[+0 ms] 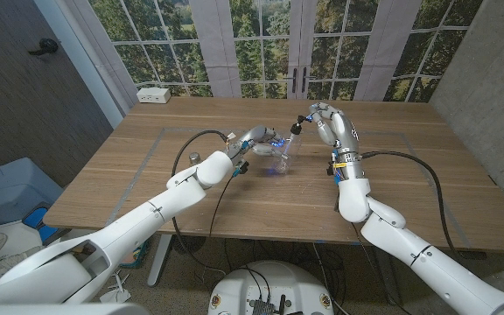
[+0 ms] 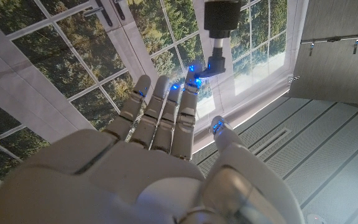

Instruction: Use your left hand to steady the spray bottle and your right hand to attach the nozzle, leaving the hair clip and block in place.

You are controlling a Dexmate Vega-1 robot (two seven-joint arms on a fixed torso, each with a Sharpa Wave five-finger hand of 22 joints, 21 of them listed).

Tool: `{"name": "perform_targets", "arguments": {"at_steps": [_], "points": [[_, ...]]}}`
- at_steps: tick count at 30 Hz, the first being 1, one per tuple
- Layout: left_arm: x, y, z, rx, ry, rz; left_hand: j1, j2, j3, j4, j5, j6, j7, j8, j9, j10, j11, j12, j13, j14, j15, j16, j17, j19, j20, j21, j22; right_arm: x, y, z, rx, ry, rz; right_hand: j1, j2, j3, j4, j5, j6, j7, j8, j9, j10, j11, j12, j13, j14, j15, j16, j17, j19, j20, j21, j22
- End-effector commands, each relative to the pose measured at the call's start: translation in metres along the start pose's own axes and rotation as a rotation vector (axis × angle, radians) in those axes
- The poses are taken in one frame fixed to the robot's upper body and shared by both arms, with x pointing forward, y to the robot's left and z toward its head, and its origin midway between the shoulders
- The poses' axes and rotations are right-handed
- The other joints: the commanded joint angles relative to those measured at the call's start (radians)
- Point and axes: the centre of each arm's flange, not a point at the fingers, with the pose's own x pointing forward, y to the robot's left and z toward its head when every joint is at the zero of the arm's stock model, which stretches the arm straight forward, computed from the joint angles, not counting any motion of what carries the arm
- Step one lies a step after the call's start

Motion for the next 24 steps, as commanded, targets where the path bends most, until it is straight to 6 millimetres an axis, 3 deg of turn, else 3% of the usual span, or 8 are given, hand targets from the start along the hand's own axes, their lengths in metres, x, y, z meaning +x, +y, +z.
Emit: {"name": "perform_targets", "arguments": {"at_steps": [1,19,24], "points": [[0.000,0.000,0.000,0.004,0.007,0.003,0.241,0.251,0.011,0.003,0.006,0.214,-0.107,0.003,0.059,0.193,-0.165,0.003,0.056,0.003,-0.163,-0.002,0.002,-0.007,-0.023,0.007,0.001,-0.003,-0.001,0.006,0.016,-0.066,-0.013,0.013,0.005,0.013,0.001,-0.002,0.037,0.011,0.019,0.010,0.015,-0.003,0.010,0.005,0.014,-0.068,0.011,0.004,0.004,-0.006,0.005,0.003],[0.006,-0.001,-0.002,0.008,0.020,-0.009,0.241,0.251,0.011,0.004,0.006,0.216,-0.107,0.002,0.060,0.193,-0.167,0.003,0.056,0.002,-0.163,-0.003,0.002,-0.009,-0.023,0.010,0.000,0.008,0.006,0.010,0.034,-0.091,0.158,0.031,0.002,0.035,-0.010,-0.007,0.054,0.006,0.044,0.042,-0.008,-0.016,0.006,0.010,-0.016,-0.081,0.008,0.007,-0.010,-0.014,0.005,0.003],[0.008,-0.001,-0.003,0.012,0.022,-0.017,0.241,0.251,0.011,0.003,0.006,0.216,-0.107,0.001,0.060,0.194,-0.166,0.003,0.056,0.001,-0.164,-0.003,0.002,-0.010,-0.022,0.011,0.000,0.015,0.009,0.012,0.030,-0.104,0.208,0.034,0.000,0.039,-0.012,-0.010,0.010,-0.017,0.036,0.058,-0.035,-0.018,-0.002,0.011,-0.036,-0.081,0.004,0.008,-0.020,-0.013,0.004,0.003]]}}
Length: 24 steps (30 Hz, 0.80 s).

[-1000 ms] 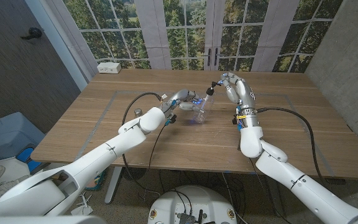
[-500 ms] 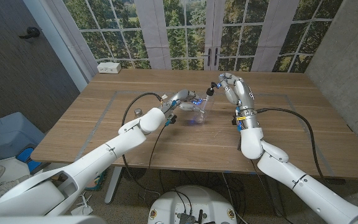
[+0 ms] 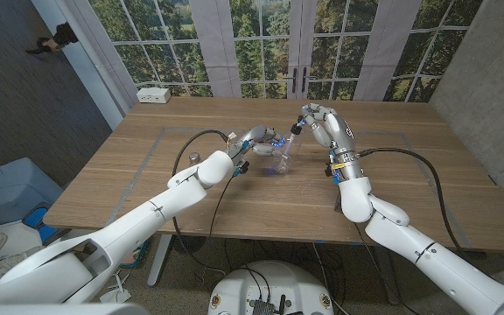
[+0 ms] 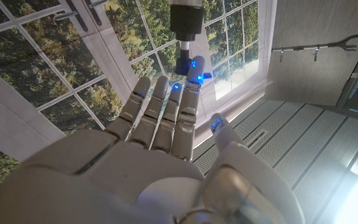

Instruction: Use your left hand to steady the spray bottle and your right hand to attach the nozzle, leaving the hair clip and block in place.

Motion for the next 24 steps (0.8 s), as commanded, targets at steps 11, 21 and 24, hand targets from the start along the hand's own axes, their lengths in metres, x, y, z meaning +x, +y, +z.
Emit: {"name": "perform_targets", "arguments": {"at_steps": [11,21,24], "points": [[0.005,-0.002,-0.002,0.024,0.003,-0.018,0.245,0.248,0.012,0.001,0.004,0.217,-0.107,0.004,0.060,0.194,-0.167,0.002,0.055,0.000,-0.165,-0.003,0.002,-0.002,-0.023,0.009,0.000,0.025,0.009,0.000,0.032,0.010,0.127,0.002,-0.017,-0.002,-0.003,-0.013,-0.124,-0.011,-0.022,0.040,-0.069,0.004,-0.017,0.004,-0.048,-0.071,-0.008,0.006,-0.024,0.010,0.004,0.002],[0.004,0.001,0.000,0.021,-0.008,-0.009,0.246,0.247,0.011,0.001,0.003,0.218,-0.109,0.002,0.059,0.193,-0.168,0.000,0.055,-0.002,-0.166,-0.003,0.002,-0.002,-0.025,0.011,0.000,0.030,0.009,-0.011,0.070,0.090,0.093,-0.010,-0.024,-0.015,-0.005,-0.019,-0.161,-0.003,-0.032,0.054,-0.080,0.015,-0.016,0.003,-0.051,-0.055,-0.006,0.005,-0.023,0.018,0.005,0.001],[0.004,0.001,0.000,0.016,-0.014,-0.002,0.246,0.248,0.011,0.001,0.003,0.218,-0.108,0.002,0.059,0.194,-0.167,0.001,0.055,-0.002,-0.166,-0.003,0.002,-0.003,-0.025,0.012,0.000,0.029,0.009,-0.014,0.071,0.105,0.070,-0.013,-0.024,-0.017,-0.005,-0.020,-0.162,0.001,-0.031,0.057,-0.080,0.016,-0.015,0.003,-0.051,-0.054,-0.005,0.005,-0.021,0.019,0.005,0.001]]}}
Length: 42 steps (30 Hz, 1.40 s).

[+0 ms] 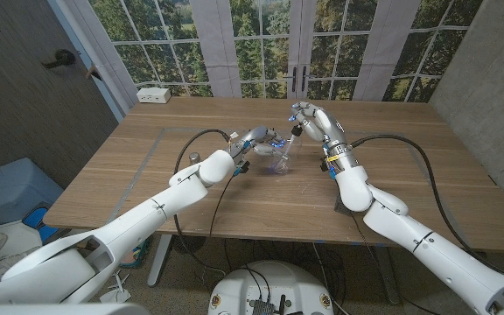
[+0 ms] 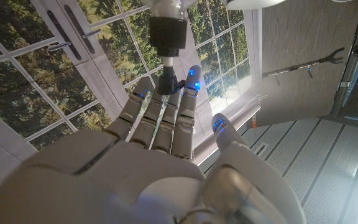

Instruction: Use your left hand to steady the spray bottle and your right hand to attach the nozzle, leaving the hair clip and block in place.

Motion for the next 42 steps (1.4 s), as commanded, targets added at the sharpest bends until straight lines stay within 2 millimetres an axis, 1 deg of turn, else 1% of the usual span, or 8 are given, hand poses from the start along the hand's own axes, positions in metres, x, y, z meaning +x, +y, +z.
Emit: {"name": "perform_targets", "arguments": {"at_steps": [1,14,19,27,35,36,41,42], "points": [[-0.001,0.002,0.001,-0.005,-0.016,0.012,0.246,0.248,0.009,0.003,0.006,0.218,-0.108,0.002,0.059,0.194,-0.166,0.003,0.055,0.001,-0.164,-0.003,0.002,-0.003,-0.025,0.004,0.000,0.005,-0.001,-0.010,0.031,0.066,-0.036,-0.010,-0.007,-0.006,0.002,-0.006,-0.003,0.005,-0.004,0.007,-0.004,0.004,0.002,0.001,0.000,-0.057,0.001,0.003,0.006,0.007,0.006,0.003],[-0.002,0.002,0.001,-0.026,-0.025,0.043,0.247,0.249,0.007,0.004,0.005,0.219,-0.108,0.000,0.059,0.193,-0.166,0.001,0.054,0.003,-0.164,-0.001,0.004,-0.003,-0.025,0.007,0.000,-0.009,-0.010,-0.019,0.019,0.135,-0.145,-0.022,-0.007,-0.014,0.000,-0.008,0.015,0.023,0.011,0.023,0.019,0.010,0.015,0.001,0.022,-0.047,0.010,-0.001,0.022,0.011,0.013,0.003],[-0.004,0.002,0.002,-0.030,-0.023,0.058,0.247,0.249,0.007,0.004,0.005,0.219,-0.108,-0.001,0.059,0.192,-0.165,0.001,0.055,0.004,-0.164,0.000,0.004,-0.002,-0.026,0.009,0.000,-0.015,-0.013,-0.021,0.008,0.137,-0.162,-0.023,-0.006,-0.016,-0.003,-0.008,0.035,0.035,0.023,0.031,0.028,0.014,0.020,0.002,0.031,-0.042,0.015,-0.002,0.029,0.013,0.015,0.003],[-0.004,0.000,0.004,-0.030,-0.018,0.064,0.248,0.248,0.006,0.004,0.005,0.219,-0.108,-0.002,0.059,0.195,-0.168,0.003,0.056,0.006,-0.164,0.001,0.004,-0.002,-0.027,0.011,0.000,-0.023,-0.016,-0.020,-0.006,0.112,-0.178,-0.023,-0.005,-0.017,-0.008,-0.007,0.056,0.039,0.037,0.040,0.042,0.018,0.026,0.003,0.039,-0.041,0.020,-0.002,0.031,0.015,0.017,0.003],[-0.001,-0.001,0.006,-0.023,-0.014,0.062,0.248,0.249,0.006,0.004,0.005,0.219,-0.108,-0.001,0.061,0.194,-0.166,0.003,0.058,0.007,-0.164,0.001,0.004,-0.002,-0.026,0.013,0.000,-0.030,-0.018,-0.015,-0.011,0.063,-0.181,-0.021,0.001,-0.013,-0.014,-0.004,0.109,0.047,0.067,0.054,0.069,0.016,0.035,0.001,0.054,-0.046,0.027,-0.006,0.033,0.012,0.018,0.003],[-0.001,-0.001,0.006,-0.022,-0.013,0.060,0.248,0.249,0.006,0.004,0.005,0.219,-0.108,-0.001,0.062,0.194,-0.166,0.003,0.058,0.007,-0.163,0.001,0.004,-0.003,-0.027,0.013,0.000,-0.030,-0.018,-0.015,-0.012,0.054,-0.176,-0.020,0.000,-0.012,-0.016,-0.003,0.113,0.044,0.070,0.056,0.070,0.016,0.035,0.000,0.055,-0.048,0.027,-0.007,0.033,0.011,0.019,0.003],[-0.001,-0.002,0.008,-0.018,-0.019,0.054,0.248,0.249,0.006,0.004,0.005,0.218,-0.107,-0.001,0.063,0.194,-0.166,0.003,0.058,0.008,-0.163,0.001,0.004,-0.003,-0.026,0.013,-0.001,-0.030,-0.019,-0.013,-0.025,0.056,-0.185,-0.017,-0.001,-0.011,-0.021,-0.002,0.116,0.044,0.074,0.060,0.076,0.016,0.038,0.001,0.056,-0.048,0.028,-0.007,0.033,0.012,0.019,0.003],[-0.001,-0.002,0.008,-0.018,-0.019,0.054,0.248,0.249,0.006,0.004,0.005,0.219,-0.106,-0.001,0.064,0.194,-0.166,0.003,0.058,0.007,-0.163,0.000,0.004,-0.003,-0.026,0.014,-0.001,-0.030,-0.019,-0.013,-0.026,0.057,-0.185,-0.016,-0.001,-0.010,-0.022,-0.001,0.103,0.041,0.069,0.059,0.076,0.015,0.038,0.001,0.056,-0.050,0.028,-0.008,0.033,0.012,0.019,0.003]]}}
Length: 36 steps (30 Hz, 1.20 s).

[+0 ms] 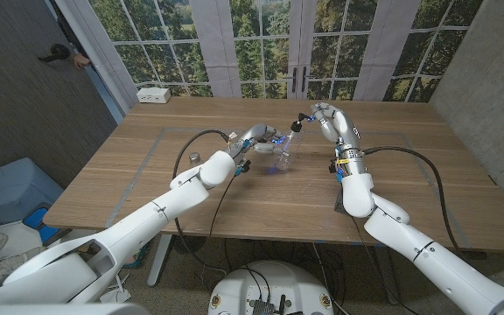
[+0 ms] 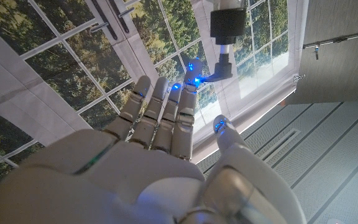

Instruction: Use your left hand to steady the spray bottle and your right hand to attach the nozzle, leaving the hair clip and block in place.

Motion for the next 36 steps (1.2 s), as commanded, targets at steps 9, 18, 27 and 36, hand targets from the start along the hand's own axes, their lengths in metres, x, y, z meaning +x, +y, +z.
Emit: {"name": "perform_targets", "arguments": {"at_steps": [9,18,27,36], "points": [[0.000,-0.002,0.003,0.009,0.005,-0.012,0.243,0.254,0.007,0.003,0.011,0.219,-0.107,0.005,0.064,0.194,-0.167,0.006,0.059,0.003,-0.162,-0.001,0.001,-0.003,-0.026,0.012,-0.001,-0.004,-0.001,0.009,0.002,-0.075,0.063,0.017,0.017,0.016,-0.017,0.012,0.038,-0.015,0.034,0.024,0.013,-0.009,0.007,0.003,0.006,-0.055,0.008,-0.004,0.006,-0.006,0.008,0.001],[0.000,-0.001,0.003,0.019,0.019,-0.010,0.243,0.254,0.007,0.003,0.011,0.220,-0.108,0.005,0.065,0.195,-0.167,0.006,0.059,0.003,-0.162,-0.001,0.001,-0.005,-0.027,0.013,-0.001,-0.002,0.003,0.015,0.024,-0.126,0.114,0.036,0.020,0.034,-0.029,0.019,0.054,-0.011,0.046,0.030,0.011,-0.009,0.004,0.001,0.000,-0.059,0.007,-0.006,0.006,-0.006,0.010,0.001],[0.003,-0.003,0.001,0.029,0.033,-0.015,0.243,0.254,0.008,0.003,0.011,0.219,-0.107,0.003,0.065,0.194,-0.164,0.005,0.059,0.004,-0.162,-0.001,0.000,-0.006,-0.027,0.015,-0.001,0.002,0.009,0.025,0.009,-0.172,0.132,0.045,0.029,0.048,-0.027,0.023,0.056,-0.017,0.048,0.028,0.014,-0.012,0.002,-0.003,0.001,-0.065,0.008,-0.006,0.006,-0.008,0.011,0.000],[0.005,-0.004,0.003,0.056,0.028,-0.025,0.243,0.254,0.008,0.002,0.012,0.221,-0.106,0.003,0.065,0.195,-0.162,0.005,0.060,0.003,-0.162,-0.002,0.000,-0.007,-0.027,0.017,-0.001,0.014,0.016,0.026,-0.008,-0.157,0.201,0.031,0.020,0.047,-0.005,0.019,0.009,-0.028,0.041,0.040,-0.018,-0.022,-0.009,-0.002,-0.027,-0.067,0.001,-0.005,-0.013,-0.020,0.008,0.001]]}}
